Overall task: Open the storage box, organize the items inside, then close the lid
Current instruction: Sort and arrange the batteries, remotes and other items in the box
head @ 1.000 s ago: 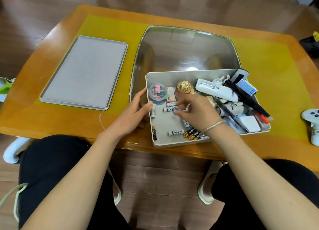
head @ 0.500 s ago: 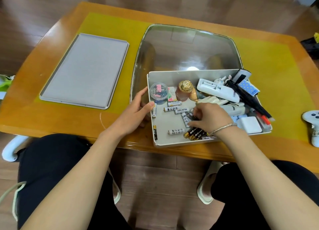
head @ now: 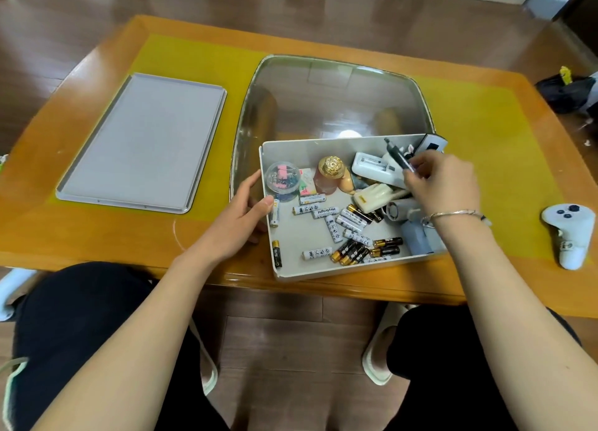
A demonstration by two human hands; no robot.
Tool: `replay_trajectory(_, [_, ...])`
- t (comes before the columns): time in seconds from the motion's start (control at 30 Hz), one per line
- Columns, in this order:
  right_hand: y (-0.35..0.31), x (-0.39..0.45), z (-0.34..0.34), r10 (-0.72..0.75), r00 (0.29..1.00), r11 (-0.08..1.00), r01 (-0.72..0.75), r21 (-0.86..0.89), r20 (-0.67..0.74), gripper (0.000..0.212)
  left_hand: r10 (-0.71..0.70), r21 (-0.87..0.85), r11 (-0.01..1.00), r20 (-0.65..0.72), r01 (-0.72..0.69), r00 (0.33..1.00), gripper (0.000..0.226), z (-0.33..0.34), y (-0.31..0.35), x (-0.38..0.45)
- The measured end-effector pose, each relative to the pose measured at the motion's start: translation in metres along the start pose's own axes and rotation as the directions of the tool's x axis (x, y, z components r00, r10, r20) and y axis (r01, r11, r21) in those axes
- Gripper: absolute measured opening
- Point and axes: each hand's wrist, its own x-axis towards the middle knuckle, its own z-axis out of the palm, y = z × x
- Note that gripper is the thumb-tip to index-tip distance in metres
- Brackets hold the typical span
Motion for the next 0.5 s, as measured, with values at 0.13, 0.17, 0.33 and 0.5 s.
replay_trajectory(0.13, [-0.001, 0.022, 0.003, 0.021, 0.999, 0.991, -0.024, -0.134, -0.027, 0.025, 0.001, 0.012, 1.000, 0.004, -0.001, 1.000, 0.069, 0.000, 0.002, -0.002])
replay_trajectory(0.17, [-0.001, 0.024, 0.005, 0.024, 1.000, 0.986, -0.025, -0.165, -0.008, 0.026, -0.002, 0.011, 1.000, 0.007, 0.002, 1.000, 0.072, 0.000, 0.002, -0.002])
replay_trajectory(0.33, [0.001, 0.024, 0.013, 0.006, 1.000, 0.983, -0.004, -0.185, 0.011, 0.026, -0.004, 0.011, 1.000, -0.002, 0.004, 1.000, 0.064, 0.000, 0.001, 0.000])
replay_trajectory(0.5, [-0.008, 0.018, 0.011, -0.079, 0.997, 0.990, 0.079, -0.113, -0.001, 0.035, -0.003, 0.023, 1.000, -0.002, 0.003, 1.000, 0.066, 0.000, 0.002, -0.001])
